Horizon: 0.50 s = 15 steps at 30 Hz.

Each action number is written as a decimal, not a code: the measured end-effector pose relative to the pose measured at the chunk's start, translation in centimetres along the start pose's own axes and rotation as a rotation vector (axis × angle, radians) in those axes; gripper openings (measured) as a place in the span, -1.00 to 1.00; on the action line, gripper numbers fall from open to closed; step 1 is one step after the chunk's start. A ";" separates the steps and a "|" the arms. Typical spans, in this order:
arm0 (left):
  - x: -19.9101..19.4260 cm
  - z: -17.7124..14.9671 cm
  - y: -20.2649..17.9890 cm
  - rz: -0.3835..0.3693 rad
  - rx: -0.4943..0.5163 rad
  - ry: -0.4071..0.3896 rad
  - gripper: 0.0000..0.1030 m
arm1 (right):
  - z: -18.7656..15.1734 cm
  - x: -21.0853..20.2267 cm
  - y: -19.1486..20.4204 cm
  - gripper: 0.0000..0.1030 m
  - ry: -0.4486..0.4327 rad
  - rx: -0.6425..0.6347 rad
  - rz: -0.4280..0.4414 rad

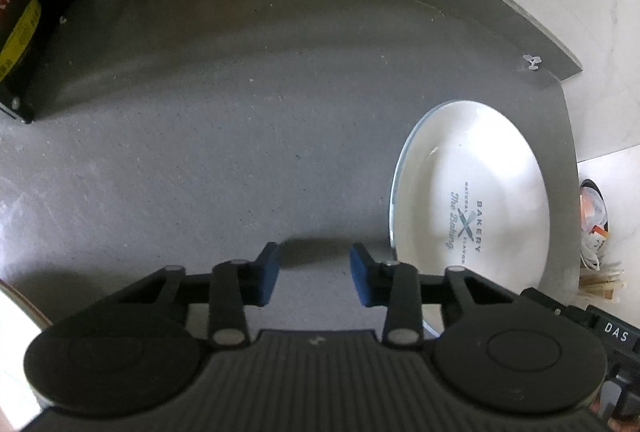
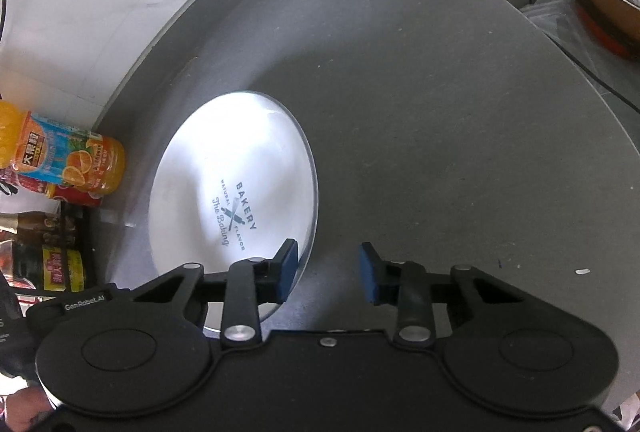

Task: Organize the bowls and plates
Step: 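Close the left tool on the 'BAKERY' plate's rim while the right tool grips it too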

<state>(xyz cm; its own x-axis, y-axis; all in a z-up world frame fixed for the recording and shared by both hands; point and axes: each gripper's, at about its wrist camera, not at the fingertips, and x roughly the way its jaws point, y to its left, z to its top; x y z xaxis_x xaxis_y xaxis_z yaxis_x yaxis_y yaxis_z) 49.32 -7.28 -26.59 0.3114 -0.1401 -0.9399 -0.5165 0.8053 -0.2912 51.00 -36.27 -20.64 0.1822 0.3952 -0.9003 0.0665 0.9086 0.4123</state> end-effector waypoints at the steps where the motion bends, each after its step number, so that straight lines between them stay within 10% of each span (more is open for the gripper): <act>1: 0.0 0.0 -0.1 0.002 -0.001 0.000 -0.33 | 0.0 -0.2 0.0 -0.36 -0.002 0.003 -0.001; 15: -2.4 1.1 0.9 -0.122 -0.124 -0.044 -0.29 | 0.2 -0.2 -0.4 -0.36 -0.018 0.034 0.013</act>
<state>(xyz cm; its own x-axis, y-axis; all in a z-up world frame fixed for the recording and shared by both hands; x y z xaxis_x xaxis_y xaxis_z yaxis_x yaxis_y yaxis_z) 49.03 -5.60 -24.38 0.4116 -0.2049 -0.8881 -0.5658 0.7065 -0.4252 51.14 -36.77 -20.66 0.2009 0.4039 -0.8925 0.0971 0.8984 0.4284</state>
